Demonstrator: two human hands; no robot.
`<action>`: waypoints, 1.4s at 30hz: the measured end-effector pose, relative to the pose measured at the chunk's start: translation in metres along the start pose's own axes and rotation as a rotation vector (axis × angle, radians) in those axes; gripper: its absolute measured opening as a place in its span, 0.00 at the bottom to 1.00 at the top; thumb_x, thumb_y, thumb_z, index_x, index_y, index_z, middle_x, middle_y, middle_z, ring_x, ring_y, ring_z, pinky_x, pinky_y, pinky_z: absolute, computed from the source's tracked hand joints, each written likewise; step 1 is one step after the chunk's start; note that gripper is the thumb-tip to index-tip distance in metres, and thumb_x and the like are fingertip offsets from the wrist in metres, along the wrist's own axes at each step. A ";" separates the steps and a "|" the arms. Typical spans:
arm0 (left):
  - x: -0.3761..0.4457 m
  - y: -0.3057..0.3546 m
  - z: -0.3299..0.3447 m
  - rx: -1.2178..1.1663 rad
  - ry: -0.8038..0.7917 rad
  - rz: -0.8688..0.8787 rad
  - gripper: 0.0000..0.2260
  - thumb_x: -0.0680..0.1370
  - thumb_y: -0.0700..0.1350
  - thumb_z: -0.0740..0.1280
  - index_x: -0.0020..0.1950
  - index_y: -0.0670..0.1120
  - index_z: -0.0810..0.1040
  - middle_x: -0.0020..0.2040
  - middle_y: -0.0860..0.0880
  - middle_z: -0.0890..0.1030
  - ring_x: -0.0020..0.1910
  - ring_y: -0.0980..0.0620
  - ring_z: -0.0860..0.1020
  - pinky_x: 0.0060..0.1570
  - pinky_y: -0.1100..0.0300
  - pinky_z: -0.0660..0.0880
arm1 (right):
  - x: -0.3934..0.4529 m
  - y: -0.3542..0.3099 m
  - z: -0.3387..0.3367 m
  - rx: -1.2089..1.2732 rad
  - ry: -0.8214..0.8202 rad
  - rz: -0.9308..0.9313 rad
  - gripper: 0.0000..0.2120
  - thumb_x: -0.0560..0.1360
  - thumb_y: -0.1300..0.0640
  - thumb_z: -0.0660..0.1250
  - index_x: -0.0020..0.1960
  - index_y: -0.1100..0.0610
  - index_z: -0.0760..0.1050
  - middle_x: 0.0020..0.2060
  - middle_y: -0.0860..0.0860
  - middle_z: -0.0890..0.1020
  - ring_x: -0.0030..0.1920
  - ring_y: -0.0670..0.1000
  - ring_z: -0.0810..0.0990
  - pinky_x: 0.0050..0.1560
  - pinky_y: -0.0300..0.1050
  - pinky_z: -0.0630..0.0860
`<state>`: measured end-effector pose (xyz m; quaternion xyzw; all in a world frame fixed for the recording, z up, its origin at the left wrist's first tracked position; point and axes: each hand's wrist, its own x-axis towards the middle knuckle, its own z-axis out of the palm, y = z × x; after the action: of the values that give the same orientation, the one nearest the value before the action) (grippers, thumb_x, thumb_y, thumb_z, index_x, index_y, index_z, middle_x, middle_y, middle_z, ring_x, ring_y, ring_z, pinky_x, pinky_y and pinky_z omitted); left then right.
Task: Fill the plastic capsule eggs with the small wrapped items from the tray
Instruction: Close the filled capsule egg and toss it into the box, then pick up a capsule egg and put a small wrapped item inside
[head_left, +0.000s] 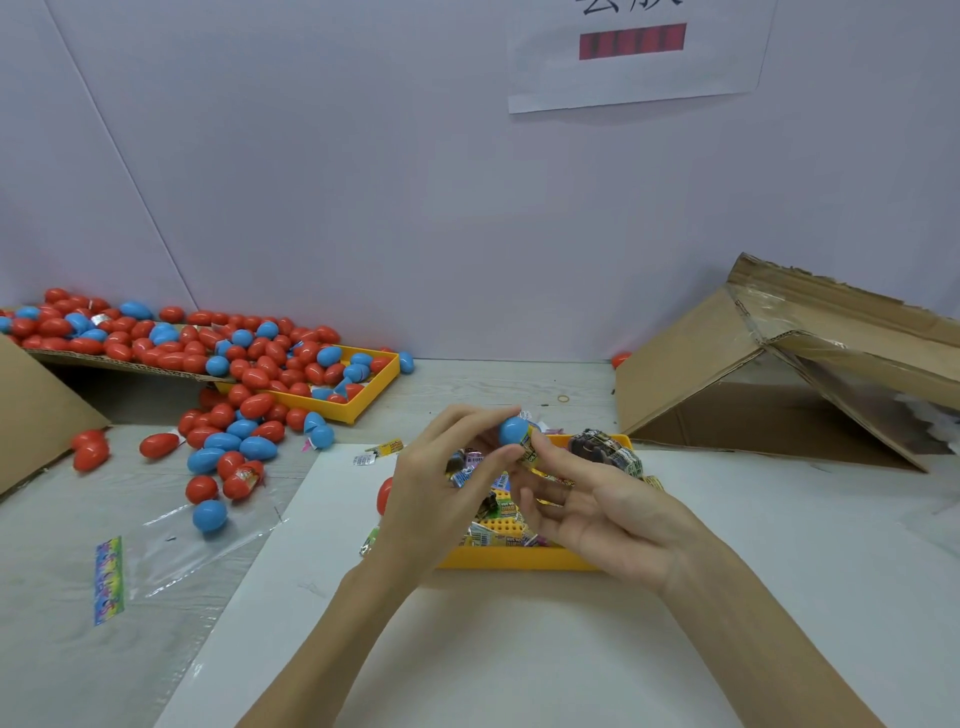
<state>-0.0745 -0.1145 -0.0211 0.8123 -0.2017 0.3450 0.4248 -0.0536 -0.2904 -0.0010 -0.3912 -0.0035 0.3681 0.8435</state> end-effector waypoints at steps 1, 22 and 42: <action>0.000 0.000 0.000 -0.007 0.009 -0.005 0.16 0.78 0.44 0.71 0.65 0.42 0.81 0.53 0.50 0.81 0.51 0.52 0.80 0.52 0.64 0.78 | 0.000 0.000 0.000 0.007 -0.007 0.005 0.16 0.67 0.56 0.79 0.53 0.62 0.87 0.47 0.58 0.85 0.46 0.51 0.84 0.43 0.41 0.81; -0.003 0.000 0.002 -0.196 -0.059 -0.176 0.15 0.79 0.46 0.69 0.65 0.46 0.81 0.57 0.51 0.81 0.57 0.48 0.81 0.54 0.56 0.80 | 0.000 0.002 0.001 -0.128 0.024 -0.076 0.14 0.73 0.52 0.76 0.50 0.63 0.87 0.45 0.56 0.84 0.43 0.50 0.82 0.42 0.38 0.80; 0.004 -0.014 -0.013 -0.077 0.023 -0.388 0.08 0.79 0.50 0.65 0.54 0.57 0.83 0.54 0.59 0.82 0.55 0.60 0.80 0.49 0.70 0.78 | -0.027 -0.125 -0.001 -1.187 1.021 -1.271 0.16 0.79 0.64 0.70 0.65 0.56 0.75 0.61 0.54 0.78 0.54 0.49 0.81 0.53 0.29 0.74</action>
<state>-0.0680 -0.0962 -0.0212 0.8150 -0.0497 0.2579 0.5165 0.0038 -0.3607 0.0885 -0.7843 -0.0326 -0.4228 0.4529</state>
